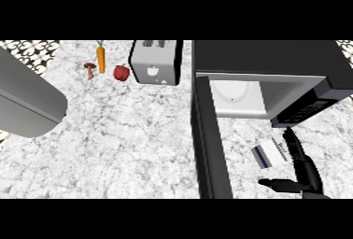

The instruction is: Pick up the milk, place it into the microwave and close the microwave

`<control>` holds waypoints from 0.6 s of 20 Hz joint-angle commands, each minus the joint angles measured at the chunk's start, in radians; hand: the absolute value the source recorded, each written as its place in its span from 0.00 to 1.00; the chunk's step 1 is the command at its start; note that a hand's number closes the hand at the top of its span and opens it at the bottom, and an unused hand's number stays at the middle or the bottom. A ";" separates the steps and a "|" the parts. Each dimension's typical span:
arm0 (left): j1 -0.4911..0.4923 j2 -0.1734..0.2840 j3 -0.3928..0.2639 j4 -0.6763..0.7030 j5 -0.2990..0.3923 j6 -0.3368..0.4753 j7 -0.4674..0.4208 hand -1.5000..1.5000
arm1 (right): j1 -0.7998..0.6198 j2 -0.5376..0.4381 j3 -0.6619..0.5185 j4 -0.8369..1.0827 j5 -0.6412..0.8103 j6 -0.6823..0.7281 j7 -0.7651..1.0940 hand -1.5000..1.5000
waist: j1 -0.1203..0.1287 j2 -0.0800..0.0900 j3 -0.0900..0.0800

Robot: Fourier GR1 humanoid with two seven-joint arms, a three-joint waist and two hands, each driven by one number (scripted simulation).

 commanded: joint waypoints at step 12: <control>0.092 -0.001 0.017 -0.131 0.153 -0.070 -0.032 0.00 | -0.152 0.007 0.006 0.194 0.015 0.029 -0.167 1.00 | 0.001 0.006 0.002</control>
